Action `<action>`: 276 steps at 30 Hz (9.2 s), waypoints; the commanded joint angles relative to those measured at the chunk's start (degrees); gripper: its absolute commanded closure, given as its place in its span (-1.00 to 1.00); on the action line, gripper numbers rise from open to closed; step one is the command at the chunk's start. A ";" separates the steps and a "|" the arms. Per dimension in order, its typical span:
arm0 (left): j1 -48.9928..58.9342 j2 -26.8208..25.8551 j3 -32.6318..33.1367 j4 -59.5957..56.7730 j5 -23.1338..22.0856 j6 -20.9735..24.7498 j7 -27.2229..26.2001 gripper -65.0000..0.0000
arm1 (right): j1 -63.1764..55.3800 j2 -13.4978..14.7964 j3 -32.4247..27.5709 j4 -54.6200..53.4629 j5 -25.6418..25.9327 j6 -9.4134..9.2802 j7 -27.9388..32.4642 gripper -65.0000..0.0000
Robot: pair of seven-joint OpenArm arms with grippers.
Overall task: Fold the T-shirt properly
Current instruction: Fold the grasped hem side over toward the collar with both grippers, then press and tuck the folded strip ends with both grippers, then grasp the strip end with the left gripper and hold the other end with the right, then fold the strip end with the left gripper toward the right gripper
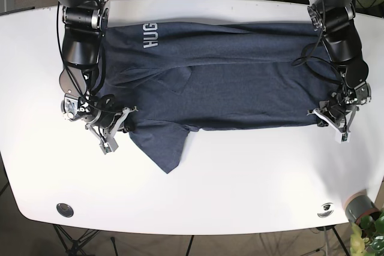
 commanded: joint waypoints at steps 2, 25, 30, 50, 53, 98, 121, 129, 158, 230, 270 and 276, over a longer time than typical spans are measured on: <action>-0.34 -0.81 -0.42 5.72 -0.32 -0.11 -0.17 1.00 | 1.84 0.81 0.26 3.61 0.59 0.10 0.89 0.94; 14.78 6.93 -9.39 45.19 -0.23 -6.61 17.24 1.00 | -12.84 2.21 8.17 43.70 0.59 0.10 -17.48 0.94; 19.79 7.01 -9.48 49.76 -0.23 -6.61 18.38 1.00 | -18.64 2.04 8.43 51.88 0.59 0.10 -20.73 0.94; 32.45 8.07 -12.64 53.46 0.21 -10.31 18.38 0.18 | -32.88 1.86 8.52 58.03 0.68 0.10 -20.73 -0.21; 32.54 8.16 -12.73 53.81 0.21 -10.31 18.38 -0.29 | -33.15 1.86 8.52 58.21 2.00 0.10 -20.82 -0.75; 36.84 8.24 -7.54 55.65 0.12 -10.35 18.20 -0.18 | -7.21 -4.73 2.63 19.53 10.09 0.10 -22.14 -0.11; 36.58 8.07 -7.37 53.02 0.21 -10.35 18.03 -0.18 | -23.30 -6.66 13.44 56.54 10.62 0.10 -31.90 0.92; 36.49 7.89 -7.37 51.35 0.12 -10.35 17.94 -0.18 | -30.07 -6.84 13.97 61.72 10.62 0.10 -32.69 0.90; 34.56 10.97 -7.63 65.94 -0.05 -10.35 18.38 -0.18 | -34.91 -5.52 16.26 64.45 10.62 0.10 -25.74 -0.65; 18.82 9.21 -20.12 31.13 -17.90 -10.35 22.25 -0.52 | -19.34 -1.21 12.12 31.31 2.97 0.10 -10.71 -0.65; 23.48 17.12 -0.78 55.57 -17.99 -5.21 24.71 0.91 | -20.84 -2.88 12.48 31.31 2.97 0.10 -10.62 -0.65; 23.22 23.54 7.93 54.95 -17.81 -0.99 24.62 0.91 | -20.84 -2.88 12.48 31.31 2.97 0.10 -10.62 -0.65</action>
